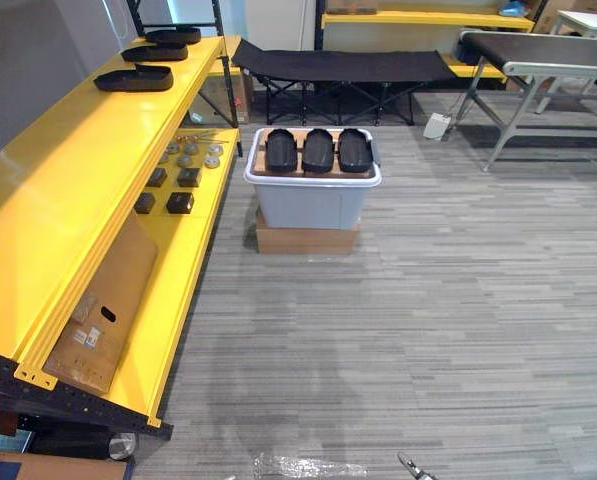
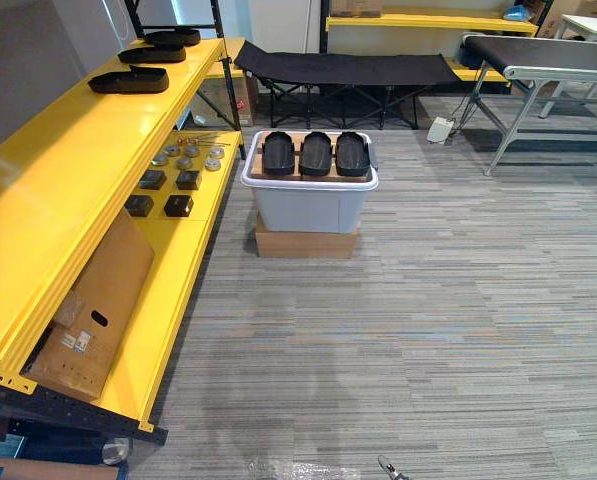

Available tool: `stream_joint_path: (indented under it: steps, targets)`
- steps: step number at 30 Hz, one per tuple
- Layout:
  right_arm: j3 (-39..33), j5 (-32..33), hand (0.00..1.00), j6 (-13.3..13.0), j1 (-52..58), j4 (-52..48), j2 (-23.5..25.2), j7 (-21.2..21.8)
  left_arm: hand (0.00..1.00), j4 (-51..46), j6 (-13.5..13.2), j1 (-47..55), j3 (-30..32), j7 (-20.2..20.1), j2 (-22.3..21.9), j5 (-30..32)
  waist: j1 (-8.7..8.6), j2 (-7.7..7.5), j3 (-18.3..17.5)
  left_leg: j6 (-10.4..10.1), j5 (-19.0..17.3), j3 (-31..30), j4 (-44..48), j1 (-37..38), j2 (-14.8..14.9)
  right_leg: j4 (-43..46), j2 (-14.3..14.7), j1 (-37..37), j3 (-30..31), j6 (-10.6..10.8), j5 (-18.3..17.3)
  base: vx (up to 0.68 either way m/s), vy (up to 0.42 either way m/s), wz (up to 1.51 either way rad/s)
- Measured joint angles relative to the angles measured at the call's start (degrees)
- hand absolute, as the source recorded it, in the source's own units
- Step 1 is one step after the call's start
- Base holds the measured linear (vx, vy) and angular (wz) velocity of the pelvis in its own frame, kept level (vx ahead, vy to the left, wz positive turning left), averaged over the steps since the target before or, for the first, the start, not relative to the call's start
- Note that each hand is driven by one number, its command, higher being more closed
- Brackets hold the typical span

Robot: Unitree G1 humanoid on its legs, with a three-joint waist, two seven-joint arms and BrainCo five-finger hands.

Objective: Walk over and take plastic housings, then place them on the shelf

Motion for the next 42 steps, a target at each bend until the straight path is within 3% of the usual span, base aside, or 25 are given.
stream_joint_path:
  steps: [5, 9, 12, 19, 39, 42]
  targets:
    - [0.59, -0.01, 0.0, -0.52, 0.05, 0.06, 0.02, 0.38, 0.0, 0.0, -0.19, 0.0, -0.06, 0.79, 0.02, -0.1, 0.06, -0.3, 0.06, -0.65, 0.45, -0.01, -1.07, 0.79, -0.15, -0.01, -0.13, 0.1, -0.93, -0.01, 0.01, -0.02, -0.028, 0.03]
    - [1.15, 0.0, 0.0, -1.5, -0.13, 0.43, 0.21, 0.33, 0.0, 0.0, -0.52, 0.0, -0.63, -0.81, 0.65, -1.22, 0.05, -0.75, 0.16, -1.01, 0.7, 0.08, -1.68, 1.0, -0.16, -0.1, -0.1, 0.07, -1.08, -0.02, 0.02, -0.02, -0.035, -0.01]
    - [1.14, 0.03, 0.0, -1.43, -0.17, 0.44, 0.33, 0.31, 0.0, 0.0, -0.7, 0.1, -1.02, -1.43, 1.11, -4.05, 0.06, -0.95, 0.26, -1.01, 0.7, 0.14, -1.67, 1.02, -0.17, -0.1, -0.1, 0.06, -1.15, -0.03, 0.02, -0.02, -0.034, 0.0]
    - [1.09, 0.2, 0.0, -0.68, -0.18, 0.48, 0.39, 0.85, 0.0, 0.0, -2.86, 0.39, -1.07, -2.96, 1.16, -4.03, 0.07, -0.96, 0.25, -1.01, 0.7, 0.17, -1.64, 1.05, -0.17, -0.1, -0.1, 0.1, -1.18, -0.04, 0.04, -0.03, -0.034, 0.0]
    - [1.14, 0.19, 0.0, -0.34, -0.87, 2.14, 0.26, 0.91, 0.0, 0.02, -4.04, 0.75, -1.15, -2.63, 1.15, -4.1, 0.14, -0.98, 0.23, -0.75, 0.88, 0.18, -1.75, 1.13, -0.19, -0.1, -0.09, 0.15, -1.25, -0.05, 0.04, -0.02, -0.018, 0.0]
    - [1.15, 0.12, 0.0, -1.26, -0.9, 2.27, 0.28, 0.85, 0.0, 0.02, -3.92, 0.82, -1.15, -1.83, 1.12, -4.47, 0.14, -0.99, 0.23, -0.76, 0.89, 0.15, -1.75, 1.08, -0.19, -0.1, -0.09, 0.17, -1.27, -0.05, 0.05, 0.0, 0.0, 0.0]
